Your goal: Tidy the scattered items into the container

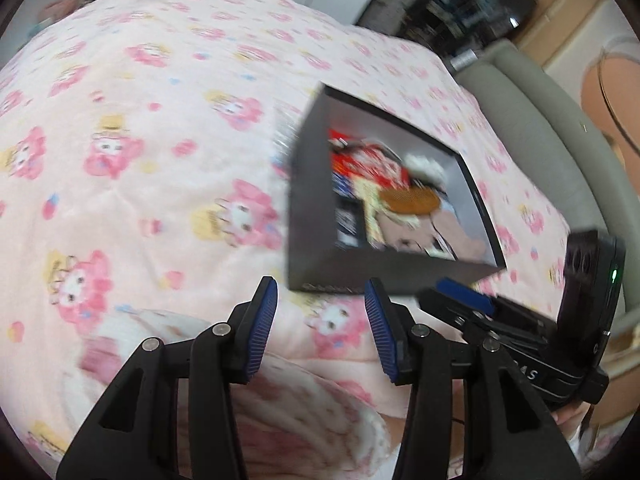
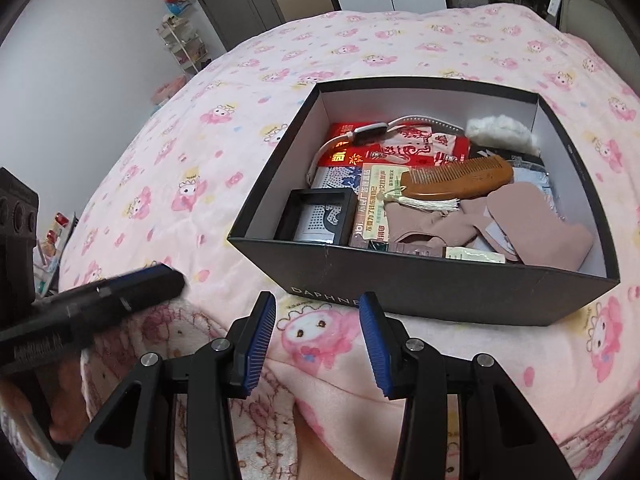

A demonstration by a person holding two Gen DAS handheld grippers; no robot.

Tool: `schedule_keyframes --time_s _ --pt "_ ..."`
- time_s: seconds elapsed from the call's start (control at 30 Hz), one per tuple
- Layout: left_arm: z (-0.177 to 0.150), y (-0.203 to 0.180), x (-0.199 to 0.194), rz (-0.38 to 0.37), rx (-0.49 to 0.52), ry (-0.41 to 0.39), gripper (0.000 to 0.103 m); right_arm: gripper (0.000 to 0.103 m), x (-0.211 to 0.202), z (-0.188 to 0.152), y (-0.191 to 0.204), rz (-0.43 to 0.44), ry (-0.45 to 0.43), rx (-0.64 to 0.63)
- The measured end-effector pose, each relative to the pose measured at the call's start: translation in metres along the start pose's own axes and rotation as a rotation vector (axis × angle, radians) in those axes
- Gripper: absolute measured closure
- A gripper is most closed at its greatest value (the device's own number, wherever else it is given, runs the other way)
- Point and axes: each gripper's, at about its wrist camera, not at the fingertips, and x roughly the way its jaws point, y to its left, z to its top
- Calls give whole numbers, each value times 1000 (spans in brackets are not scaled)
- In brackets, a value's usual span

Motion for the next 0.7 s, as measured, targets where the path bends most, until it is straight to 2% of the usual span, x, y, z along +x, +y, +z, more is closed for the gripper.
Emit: schedule_keyframes --time_s 0.17,0.3,0.43,0.5,0.53,0.57,0.63,0.7 --pt "3 48 -19 11 -118 -71 57 64 3 6 3 -12 7 -6" --pt "-1 86 -32 111 -157 -111 55 64 8 15 7 -48 -6 7" --pt "0 110 -54 238 -133 -175 36 64 0 24 13 -121 -85 32" --pt "3 115 -65 280 -111 -206 25 58 -8 25 19 -209 -141 37" --pt "4 114 -72 300 -96 -225 19 50 -11 26 20 -243 -162 44" --pt "5 113 -75 313 -83 -238 12 38 -14 26 21 -267 -176 53" --pt "6 104 -81 341 -49 -263 3 26 -20 24 21 -305 -198 83" --pt "7 94 -84 345 -22 -279 3 26 -28 22 17 -319 -213 122"
